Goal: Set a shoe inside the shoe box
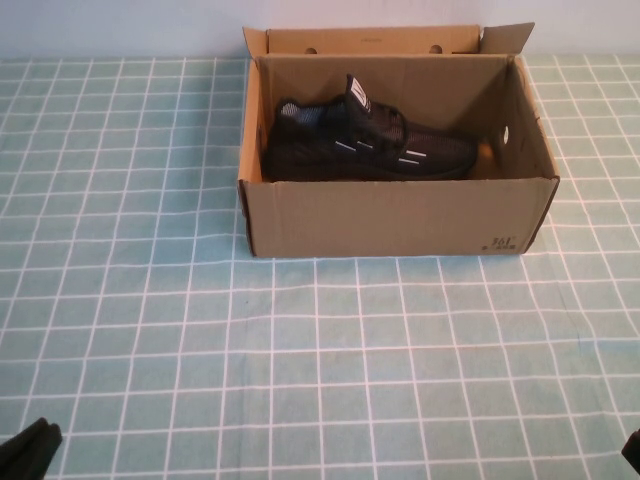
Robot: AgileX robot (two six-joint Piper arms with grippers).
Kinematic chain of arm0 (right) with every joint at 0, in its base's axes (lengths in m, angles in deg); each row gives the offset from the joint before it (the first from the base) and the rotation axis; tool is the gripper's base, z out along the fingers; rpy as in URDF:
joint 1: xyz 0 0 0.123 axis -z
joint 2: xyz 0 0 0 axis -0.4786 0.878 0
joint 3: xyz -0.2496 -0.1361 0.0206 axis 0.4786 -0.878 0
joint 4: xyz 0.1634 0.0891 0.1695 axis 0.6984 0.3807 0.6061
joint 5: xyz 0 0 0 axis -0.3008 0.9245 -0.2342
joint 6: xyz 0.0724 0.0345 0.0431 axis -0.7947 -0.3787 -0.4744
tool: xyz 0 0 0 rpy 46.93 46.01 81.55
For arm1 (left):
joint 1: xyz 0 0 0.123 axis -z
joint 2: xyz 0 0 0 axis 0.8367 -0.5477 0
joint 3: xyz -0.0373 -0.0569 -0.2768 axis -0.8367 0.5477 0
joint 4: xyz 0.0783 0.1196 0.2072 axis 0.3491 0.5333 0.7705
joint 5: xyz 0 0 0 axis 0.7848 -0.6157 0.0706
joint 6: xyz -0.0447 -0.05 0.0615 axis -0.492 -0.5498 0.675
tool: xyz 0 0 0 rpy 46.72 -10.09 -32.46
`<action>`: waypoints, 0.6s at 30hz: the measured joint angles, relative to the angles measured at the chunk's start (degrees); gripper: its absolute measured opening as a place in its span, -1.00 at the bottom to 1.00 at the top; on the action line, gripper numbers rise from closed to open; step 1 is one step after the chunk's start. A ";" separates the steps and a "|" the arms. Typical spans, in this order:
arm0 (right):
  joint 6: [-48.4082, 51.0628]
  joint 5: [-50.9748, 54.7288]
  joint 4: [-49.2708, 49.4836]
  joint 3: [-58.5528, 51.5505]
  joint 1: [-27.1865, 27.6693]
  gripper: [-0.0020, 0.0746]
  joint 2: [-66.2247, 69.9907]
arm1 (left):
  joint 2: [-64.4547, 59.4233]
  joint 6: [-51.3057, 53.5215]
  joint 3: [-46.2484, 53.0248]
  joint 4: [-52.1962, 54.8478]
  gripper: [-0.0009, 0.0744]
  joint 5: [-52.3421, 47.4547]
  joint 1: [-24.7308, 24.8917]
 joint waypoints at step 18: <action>0.00 -0.10 -0.65 0.00 15.80 -0.97 -1.71 | 0.00 -0.46 0.36 -0.35 -0.99 -1.09 0.00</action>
